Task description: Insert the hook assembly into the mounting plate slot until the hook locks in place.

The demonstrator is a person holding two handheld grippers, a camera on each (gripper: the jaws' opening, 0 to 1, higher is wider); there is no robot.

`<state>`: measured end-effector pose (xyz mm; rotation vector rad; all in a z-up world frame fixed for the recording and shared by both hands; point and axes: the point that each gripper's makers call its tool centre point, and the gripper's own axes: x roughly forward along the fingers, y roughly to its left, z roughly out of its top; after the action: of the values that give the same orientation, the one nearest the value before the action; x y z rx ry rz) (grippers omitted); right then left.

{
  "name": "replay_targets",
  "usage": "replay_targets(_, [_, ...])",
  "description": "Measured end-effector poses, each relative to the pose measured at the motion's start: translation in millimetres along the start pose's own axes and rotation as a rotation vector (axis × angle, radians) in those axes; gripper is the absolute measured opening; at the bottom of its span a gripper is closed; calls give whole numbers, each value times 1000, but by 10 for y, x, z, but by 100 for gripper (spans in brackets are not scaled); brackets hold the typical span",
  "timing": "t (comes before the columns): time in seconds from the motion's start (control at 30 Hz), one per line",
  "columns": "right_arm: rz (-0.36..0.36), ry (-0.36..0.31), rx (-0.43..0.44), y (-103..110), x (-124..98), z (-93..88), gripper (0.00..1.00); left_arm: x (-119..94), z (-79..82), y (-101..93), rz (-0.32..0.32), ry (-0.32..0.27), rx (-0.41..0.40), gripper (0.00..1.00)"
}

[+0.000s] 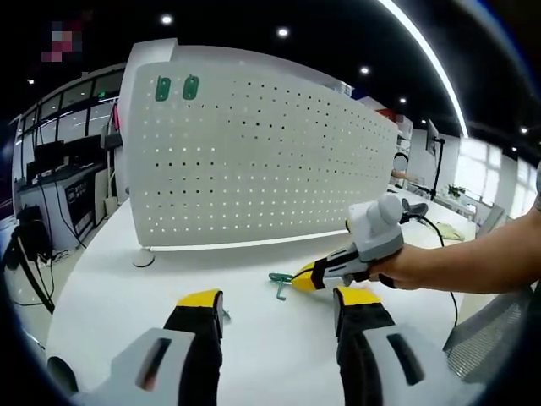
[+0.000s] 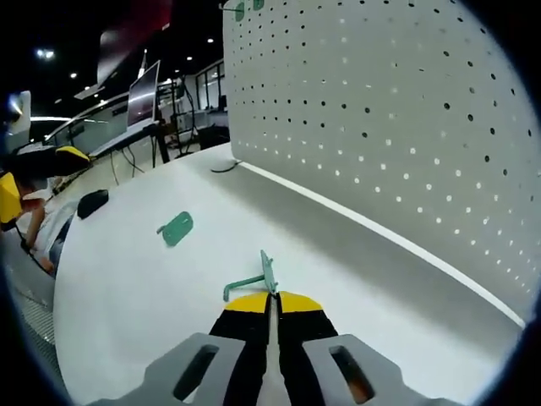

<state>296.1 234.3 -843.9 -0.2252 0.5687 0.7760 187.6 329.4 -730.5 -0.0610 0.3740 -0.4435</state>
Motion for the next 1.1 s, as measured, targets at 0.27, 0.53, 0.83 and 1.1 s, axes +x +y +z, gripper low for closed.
replay_targets(0.27, [-3, -20, 13, -29, -71, 86, 0, 3, 7, -9, -5, -2, 3, 53])
replay_targets(0.53, [-11, -31, 26, -56, -125, 129, 0, 9, 10, -30, -12, -3, 6, 53])
replay_targets(0.83, [-21, -42, 30, -91, -188, 176, 0, 12, 7, -51, -19, -2, 11, 52])
replay_targets(1.1, [-21, -32, 33, -115, -243, 177, 0, 38, -17, -87, -30, 10, 29, 51])
